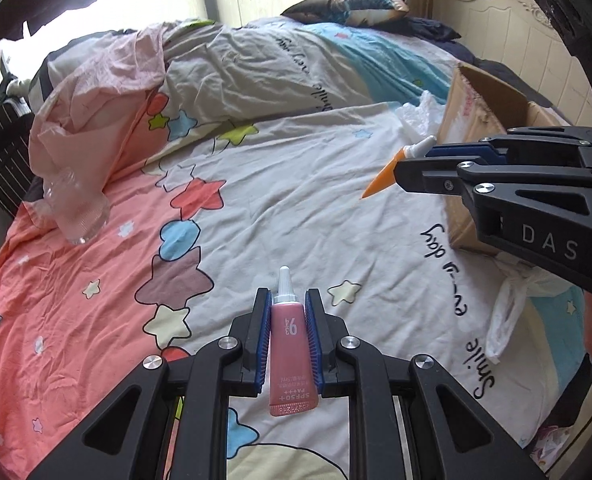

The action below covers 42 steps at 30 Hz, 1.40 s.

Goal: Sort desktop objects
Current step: 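Carry the pink tube and orange tube over the cardboard box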

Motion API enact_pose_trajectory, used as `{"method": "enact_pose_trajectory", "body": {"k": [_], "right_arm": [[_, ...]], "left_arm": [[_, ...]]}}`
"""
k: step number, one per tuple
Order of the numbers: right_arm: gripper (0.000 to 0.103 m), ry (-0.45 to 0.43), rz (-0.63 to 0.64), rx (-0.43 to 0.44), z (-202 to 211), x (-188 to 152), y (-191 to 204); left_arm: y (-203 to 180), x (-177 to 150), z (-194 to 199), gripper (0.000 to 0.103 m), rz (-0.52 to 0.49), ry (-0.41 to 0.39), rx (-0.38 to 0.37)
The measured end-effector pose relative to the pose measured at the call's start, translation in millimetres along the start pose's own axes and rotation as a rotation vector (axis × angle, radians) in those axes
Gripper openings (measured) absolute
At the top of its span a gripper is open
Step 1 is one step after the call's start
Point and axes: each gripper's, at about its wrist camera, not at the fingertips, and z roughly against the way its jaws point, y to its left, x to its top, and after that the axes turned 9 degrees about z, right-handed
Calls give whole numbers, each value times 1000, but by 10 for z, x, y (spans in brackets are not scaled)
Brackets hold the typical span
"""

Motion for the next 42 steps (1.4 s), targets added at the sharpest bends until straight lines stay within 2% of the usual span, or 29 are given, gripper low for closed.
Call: {"method": "enact_pose_trajectory", "body": {"k": [17,23,26,33,42], "right_arm": [[15,-90,-20,-71,930,-316,-200],[15,-119,-63,-77,1236,-496,-472],[15,-130,-81,-113,1367,-588,-626],[15,-122,-124,-157,1522,-779,-983],[15,-99,-177,-182,1518,-1005,-1405]], "left_arm": [[-684,27,595,17,-66,-81,-46],[-1044,134,771,17,-107,-111,-61],[-1292,218,850,17,-125,-132,-92],[-1830,415,861,17,-153,-142,-153],[-2326,553,691,17,-221,-128,-155]]}}
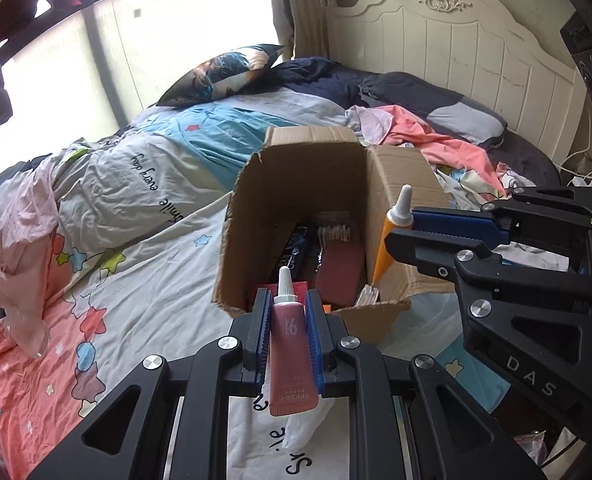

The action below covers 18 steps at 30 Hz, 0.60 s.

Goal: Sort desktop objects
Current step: 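Carry the pink tube and orange tube over the cardboard box, then lower both tubes into the box and open both tools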

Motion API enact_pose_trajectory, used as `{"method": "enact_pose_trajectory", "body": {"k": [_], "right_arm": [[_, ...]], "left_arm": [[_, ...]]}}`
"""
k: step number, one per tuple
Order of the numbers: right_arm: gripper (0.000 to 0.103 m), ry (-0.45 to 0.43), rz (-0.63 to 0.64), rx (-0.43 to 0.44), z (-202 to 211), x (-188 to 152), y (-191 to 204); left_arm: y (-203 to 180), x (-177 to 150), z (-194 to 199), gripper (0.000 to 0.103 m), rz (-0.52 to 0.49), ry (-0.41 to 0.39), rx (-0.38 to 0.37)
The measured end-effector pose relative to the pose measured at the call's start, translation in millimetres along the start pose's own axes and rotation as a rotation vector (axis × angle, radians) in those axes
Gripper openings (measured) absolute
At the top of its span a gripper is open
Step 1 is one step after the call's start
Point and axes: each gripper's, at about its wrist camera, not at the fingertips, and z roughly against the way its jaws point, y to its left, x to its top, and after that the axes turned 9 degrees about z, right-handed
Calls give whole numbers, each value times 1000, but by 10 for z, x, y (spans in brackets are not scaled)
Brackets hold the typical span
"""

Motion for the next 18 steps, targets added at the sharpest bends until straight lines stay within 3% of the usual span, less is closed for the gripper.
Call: {"method": "enact_pose_trajectory", "body": {"k": [18], "right_arm": [[15,13,-7,-15,-293,-117,-169]], "left_arm": [[-40,249,-419,17,-5,20,11]]}}
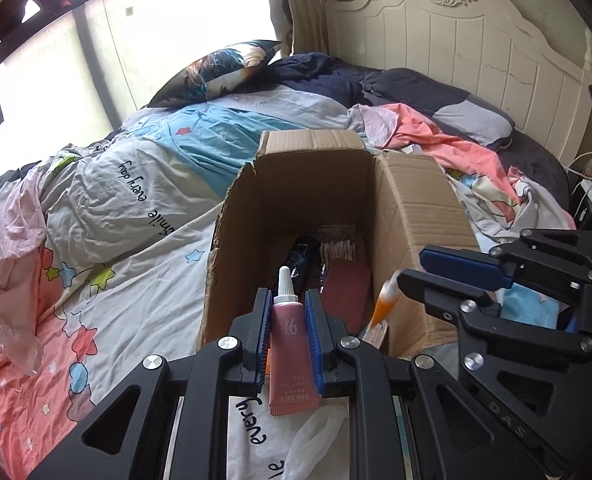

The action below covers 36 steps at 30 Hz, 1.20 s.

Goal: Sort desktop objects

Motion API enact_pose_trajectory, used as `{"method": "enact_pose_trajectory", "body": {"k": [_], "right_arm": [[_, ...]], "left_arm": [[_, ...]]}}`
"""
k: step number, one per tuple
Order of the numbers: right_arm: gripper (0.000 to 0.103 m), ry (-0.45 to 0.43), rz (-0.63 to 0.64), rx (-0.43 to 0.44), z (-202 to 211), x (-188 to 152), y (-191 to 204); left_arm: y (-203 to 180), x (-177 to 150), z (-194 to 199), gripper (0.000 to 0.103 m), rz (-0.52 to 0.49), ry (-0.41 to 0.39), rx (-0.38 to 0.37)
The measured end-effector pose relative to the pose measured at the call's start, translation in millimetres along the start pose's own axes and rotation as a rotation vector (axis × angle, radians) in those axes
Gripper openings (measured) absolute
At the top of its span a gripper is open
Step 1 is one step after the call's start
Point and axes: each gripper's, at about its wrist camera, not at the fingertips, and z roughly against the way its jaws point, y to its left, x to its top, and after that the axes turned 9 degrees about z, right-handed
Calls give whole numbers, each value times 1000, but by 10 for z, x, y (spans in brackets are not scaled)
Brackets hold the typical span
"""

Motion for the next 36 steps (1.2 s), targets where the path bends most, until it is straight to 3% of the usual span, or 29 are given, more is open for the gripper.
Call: {"method": "enact_pose_trajectory", "body": {"k": [8,17,19,24,26,29,32,36], "right_arm": [[21,19,2,24,-140,-13,-8],[51,48,-40,22,-288,-64,-151],[56,49,-56,22,-298,-64,-197],[57,51,-64,21,-291,-81,-206],[57,51,-62,27,-286,-83,-181],[58,60,-53,33,-293,-79,-112],[70,70,-41,24,-317,-79,-16],[71,64,-35,25,-271,-76,109]], "left_arm": [[20,18,-197,17,5,28,-5],[90,64,-321,19,47,29,-2],[108,84,-320,26,66,19,-2],[104,87,-193,92,75,-66,36],[110,81,-128,103,79,-94,51],[141,39,-55,103,87,-101,61],[277,-35,-58,103,134,-43,69],[513,-179,-15,103,208,-7,51]]}}
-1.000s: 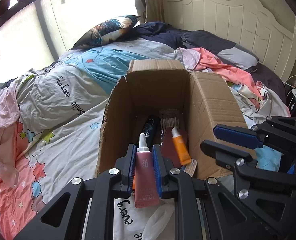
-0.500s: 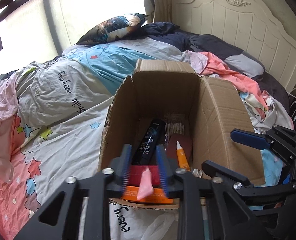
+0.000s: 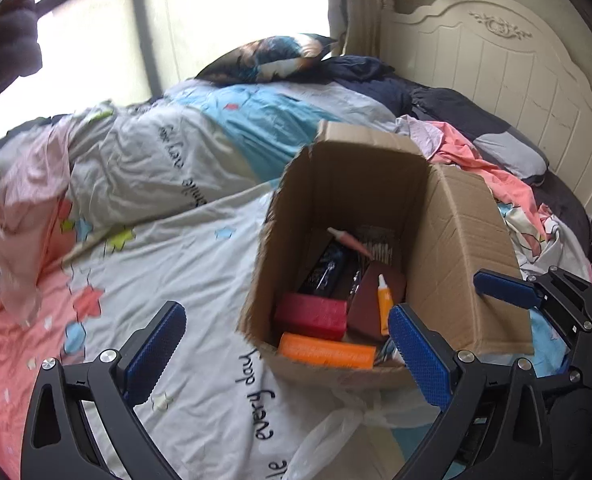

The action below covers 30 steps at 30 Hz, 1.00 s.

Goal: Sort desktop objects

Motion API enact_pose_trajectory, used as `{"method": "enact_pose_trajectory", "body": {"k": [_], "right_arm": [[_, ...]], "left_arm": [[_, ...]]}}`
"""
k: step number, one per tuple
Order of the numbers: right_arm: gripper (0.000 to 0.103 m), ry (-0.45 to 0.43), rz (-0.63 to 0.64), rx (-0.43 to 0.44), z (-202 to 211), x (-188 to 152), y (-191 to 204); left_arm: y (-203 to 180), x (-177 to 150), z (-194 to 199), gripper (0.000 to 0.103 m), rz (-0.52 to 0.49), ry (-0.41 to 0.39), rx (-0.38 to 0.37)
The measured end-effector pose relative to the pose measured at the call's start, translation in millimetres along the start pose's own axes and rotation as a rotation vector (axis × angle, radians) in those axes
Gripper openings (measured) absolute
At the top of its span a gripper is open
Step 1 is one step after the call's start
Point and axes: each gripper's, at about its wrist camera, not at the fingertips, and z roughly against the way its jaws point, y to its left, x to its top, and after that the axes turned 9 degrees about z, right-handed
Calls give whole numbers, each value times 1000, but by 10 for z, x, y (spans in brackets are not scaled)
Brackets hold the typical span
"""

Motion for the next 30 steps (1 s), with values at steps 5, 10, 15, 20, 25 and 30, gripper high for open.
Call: {"method": "enact_pose_trajectory", "body": {"k": [5,10,15,20,25,30], "right_arm": [[71,-12,17,-16,85,0,212],[71,-18,40,-23,177,-13,466],[71,-24,64,-36,262,-4,715],[71,-44,71,-23,354,37,975],[71,-65,82,0,398,20,1259],[71,-65,88,35,348,-46,1521]], "left_arm": [[304,-125,129,103,58,21,18],[540,-264,376,103,74,-3,38],[813,-390,622,103,89,-20,46],[1119,-552,858,103,71,-40,108],[1428,-752,992,103,50,-24,143],[1715,-986,1072,103,106,-22,136]]}}
